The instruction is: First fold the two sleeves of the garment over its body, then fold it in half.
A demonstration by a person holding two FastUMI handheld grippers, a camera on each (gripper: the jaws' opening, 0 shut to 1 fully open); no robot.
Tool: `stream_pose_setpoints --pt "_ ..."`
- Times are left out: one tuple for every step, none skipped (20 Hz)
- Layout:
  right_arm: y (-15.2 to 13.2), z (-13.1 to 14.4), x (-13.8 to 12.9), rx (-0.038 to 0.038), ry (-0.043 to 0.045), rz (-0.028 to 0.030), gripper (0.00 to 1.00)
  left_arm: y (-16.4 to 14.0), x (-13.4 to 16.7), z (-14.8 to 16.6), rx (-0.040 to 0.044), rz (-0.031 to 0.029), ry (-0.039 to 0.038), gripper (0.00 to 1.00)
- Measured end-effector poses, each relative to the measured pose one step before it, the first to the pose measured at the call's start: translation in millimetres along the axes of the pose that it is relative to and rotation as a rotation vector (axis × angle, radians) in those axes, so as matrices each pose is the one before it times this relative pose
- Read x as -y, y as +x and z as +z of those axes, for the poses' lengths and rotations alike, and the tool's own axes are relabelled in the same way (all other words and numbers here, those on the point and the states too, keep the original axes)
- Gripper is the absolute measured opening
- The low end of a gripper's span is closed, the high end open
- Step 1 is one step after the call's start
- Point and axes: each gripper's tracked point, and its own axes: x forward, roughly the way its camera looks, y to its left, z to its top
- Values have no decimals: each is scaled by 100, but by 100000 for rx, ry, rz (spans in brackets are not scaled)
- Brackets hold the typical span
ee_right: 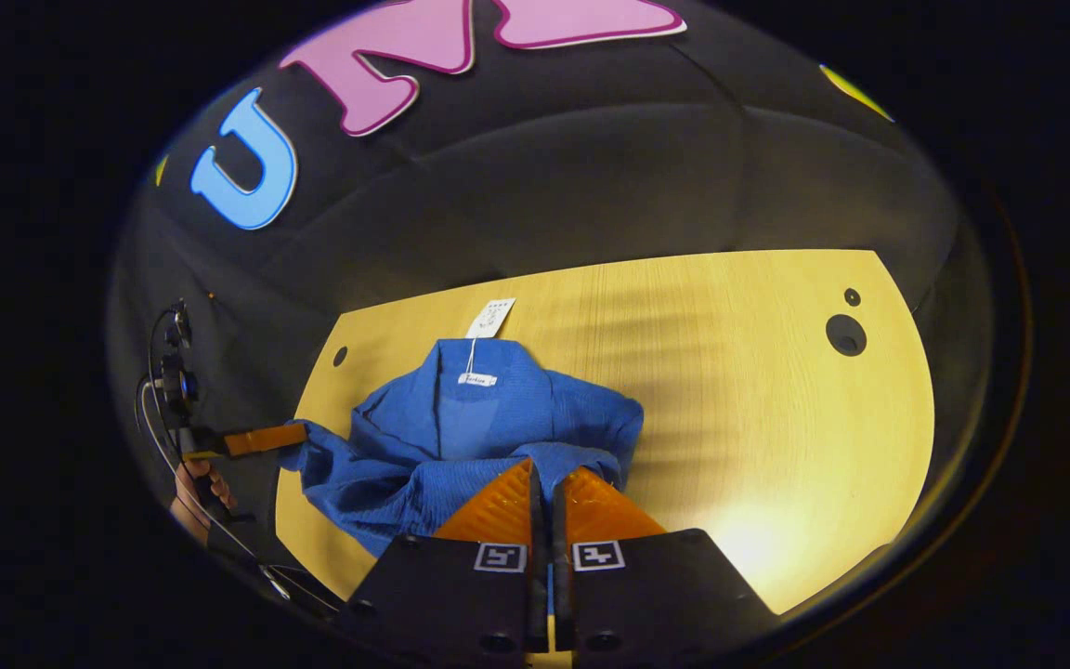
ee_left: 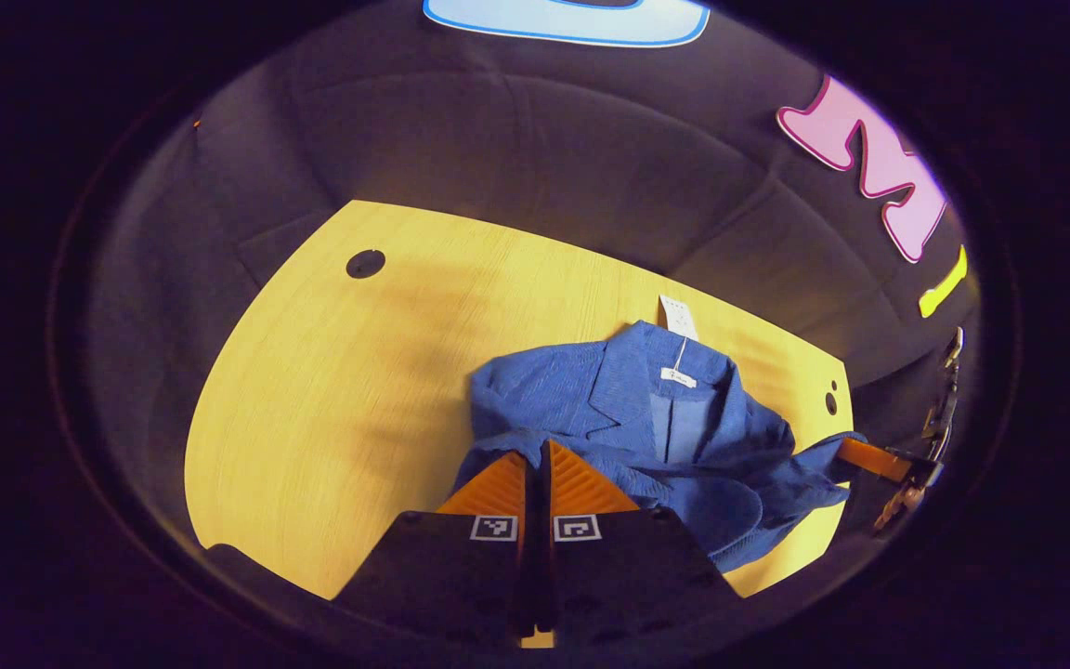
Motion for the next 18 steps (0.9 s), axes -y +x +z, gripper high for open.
stream_pose_setpoints --pt "966 835 392 115 -187 -1059 4 434 830 961 2064 -5059 -1964 0" --pt "476 814 837 1861 -996 -2029 7 -40 640 754 2200 -4563 -4341 1" --pt "907 560 905 1336 -792 -2362 15 -335 -37 673 2694 -1617 -2952 3" --pt "-572 1316 416 3477 90 -1085 36 484 -334 739 2588 1338 380 17" --pt "256 1421 739 4658 432 -1565 57 -411 -807 576 2592 5116 3217 52" --pt "-768 1284 245 3860 1621 830 71 -259 -571 606 3988 4082 3338 87" --pt "-598 464 256 3286 492 132 86 -810 -189 896 5059 720 399 87" --pt "-1618 906 621 3721 -1931 -145 100 -1194 545 830 4496 -2151 -2530 82" --pt "-1474 483 839 3890 -4762 -2013 99 -1468 511 650 4076 -2358 -3203 84" --pt "-1547 555 504 3590 -5832 -1707 97 -1727 -121 451 4083 -1871 -1600 84" --pt "-1982 459 521 3802 -5442 -2319 82 -1852 -191 463 4056 -357 371 84" --pt "-1937 776 287 5428 -3999 -1947 83 -1989 -507 556 4266 1002 1874 84" --pt "-1906 825 -74 4819 -2599 -973 97 -1943 -551 670 4324 1297 2875 84" --pt "-2227 772 -377 4054 -1657 -994 83 -1893 -288 242 3188 1591 3278 85" --pt "-2210 966 -471 4098 -1033 -588 96 -1742 -161 74 2840 390 2606 84" --pt "-2209 1062 -628 3821 -765 -476 96 -1739 412 -37 1936 -1446 1961 85" --pt "-1995 970 -562 3699 -820 -842 96 -1795 413 -359 1086 -1802 2118 84" --pt "-2144 991 -781 3399 -595 -974 96 -1479 -117 -357 1433 -76 2069 84"
